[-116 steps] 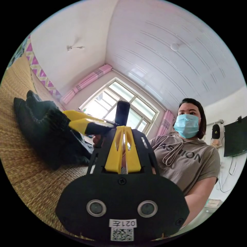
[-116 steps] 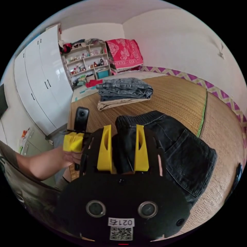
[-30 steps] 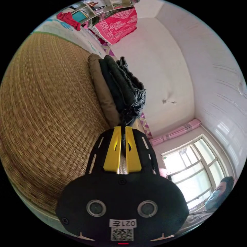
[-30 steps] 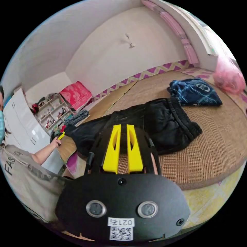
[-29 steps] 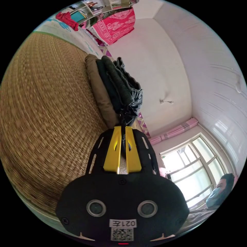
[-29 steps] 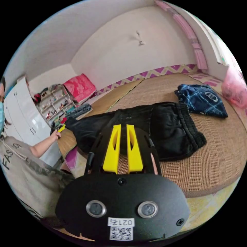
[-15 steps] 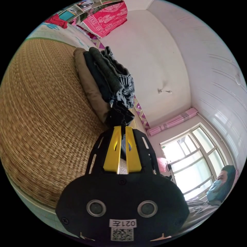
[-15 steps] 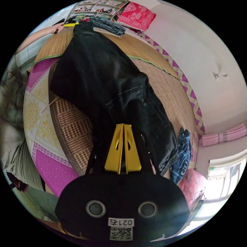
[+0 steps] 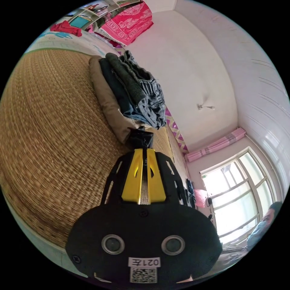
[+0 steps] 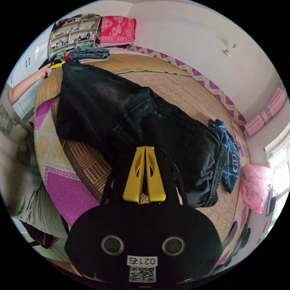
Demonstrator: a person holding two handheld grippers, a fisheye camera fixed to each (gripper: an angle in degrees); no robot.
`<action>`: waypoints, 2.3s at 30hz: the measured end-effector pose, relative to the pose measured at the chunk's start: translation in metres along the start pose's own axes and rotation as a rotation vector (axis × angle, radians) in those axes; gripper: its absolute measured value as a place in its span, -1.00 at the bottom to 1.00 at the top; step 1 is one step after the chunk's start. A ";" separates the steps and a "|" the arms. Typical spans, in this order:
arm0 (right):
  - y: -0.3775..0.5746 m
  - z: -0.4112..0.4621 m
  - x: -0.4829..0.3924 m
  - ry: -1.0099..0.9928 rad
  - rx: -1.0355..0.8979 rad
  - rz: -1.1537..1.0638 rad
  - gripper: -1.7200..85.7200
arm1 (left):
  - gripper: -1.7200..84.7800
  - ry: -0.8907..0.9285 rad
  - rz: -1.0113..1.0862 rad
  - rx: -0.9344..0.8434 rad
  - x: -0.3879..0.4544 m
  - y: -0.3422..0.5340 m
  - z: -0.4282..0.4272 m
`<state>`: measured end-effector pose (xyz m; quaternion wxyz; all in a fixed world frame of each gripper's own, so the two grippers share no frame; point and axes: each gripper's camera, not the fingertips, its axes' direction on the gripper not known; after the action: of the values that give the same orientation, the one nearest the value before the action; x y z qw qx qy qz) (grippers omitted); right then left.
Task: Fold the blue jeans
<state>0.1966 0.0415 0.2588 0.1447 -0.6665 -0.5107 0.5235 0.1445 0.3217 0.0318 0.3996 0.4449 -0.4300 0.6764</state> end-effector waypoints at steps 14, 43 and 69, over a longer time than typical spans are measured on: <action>-0.079 -0.016 0.091 -0.055 0.066 0.036 -0.81 | -0.95 0.016 0.443 0.115 0.113 0.024 -0.040; -0.103 0.021 0.236 -0.226 -0.124 -0.223 -0.97 | -0.96 -0.129 1.264 -0.836 0.318 0.073 0.290; 0.282 -0.123 0.096 -0.316 0.005 0.101 -0.97 | -0.98 0.289 0.812 -0.621 0.150 0.239 -0.049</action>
<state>0.4436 0.0401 0.0512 0.0377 -0.6002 -0.4917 0.6298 -0.1310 0.3171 0.1080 0.2737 0.0055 -0.6883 0.6718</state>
